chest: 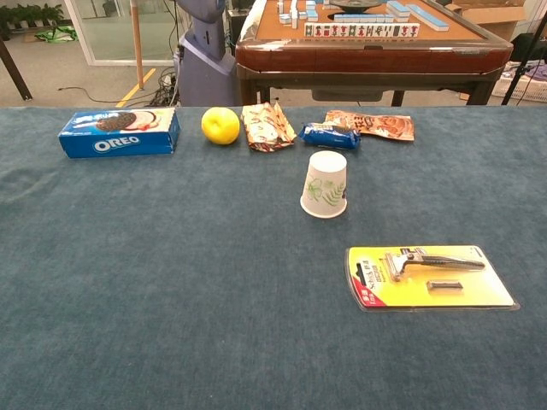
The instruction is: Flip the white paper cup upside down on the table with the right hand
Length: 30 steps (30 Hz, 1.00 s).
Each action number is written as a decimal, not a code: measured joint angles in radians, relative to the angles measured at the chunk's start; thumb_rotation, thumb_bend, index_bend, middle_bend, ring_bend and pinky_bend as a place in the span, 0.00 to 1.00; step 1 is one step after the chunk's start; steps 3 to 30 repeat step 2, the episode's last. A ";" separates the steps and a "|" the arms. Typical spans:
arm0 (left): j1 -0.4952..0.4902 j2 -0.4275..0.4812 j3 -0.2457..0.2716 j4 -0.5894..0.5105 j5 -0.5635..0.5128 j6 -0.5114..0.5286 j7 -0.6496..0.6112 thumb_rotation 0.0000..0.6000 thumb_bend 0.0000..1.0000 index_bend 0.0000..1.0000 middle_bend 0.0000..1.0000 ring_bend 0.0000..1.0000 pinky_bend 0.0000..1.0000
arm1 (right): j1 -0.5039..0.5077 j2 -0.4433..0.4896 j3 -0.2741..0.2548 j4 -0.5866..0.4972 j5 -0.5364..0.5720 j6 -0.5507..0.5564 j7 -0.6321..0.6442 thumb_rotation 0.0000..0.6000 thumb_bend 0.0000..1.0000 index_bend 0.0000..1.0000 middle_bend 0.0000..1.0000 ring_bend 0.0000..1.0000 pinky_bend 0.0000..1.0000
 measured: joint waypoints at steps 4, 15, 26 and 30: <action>-0.002 0.000 0.000 -0.001 0.001 -0.001 0.000 1.00 0.15 0.24 0.13 0.16 0.13 | -0.010 -0.006 0.001 0.003 -0.013 0.006 0.001 1.00 0.17 0.17 0.24 0.12 0.13; -0.002 0.000 0.000 -0.001 0.001 -0.001 0.000 1.00 0.15 0.24 0.13 0.16 0.13 | -0.010 -0.006 0.001 0.003 -0.013 0.006 0.001 1.00 0.17 0.17 0.24 0.12 0.13; -0.002 0.000 0.000 -0.001 0.001 -0.001 0.000 1.00 0.15 0.24 0.13 0.16 0.13 | -0.010 -0.006 0.001 0.003 -0.013 0.006 0.001 1.00 0.17 0.17 0.24 0.12 0.13; -0.002 0.000 0.000 -0.001 0.001 -0.001 0.000 1.00 0.15 0.24 0.13 0.16 0.13 | -0.010 -0.006 0.001 0.003 -0.013 0.006 0.001 1.00 0.17 0.17 0.24 0.12 0.13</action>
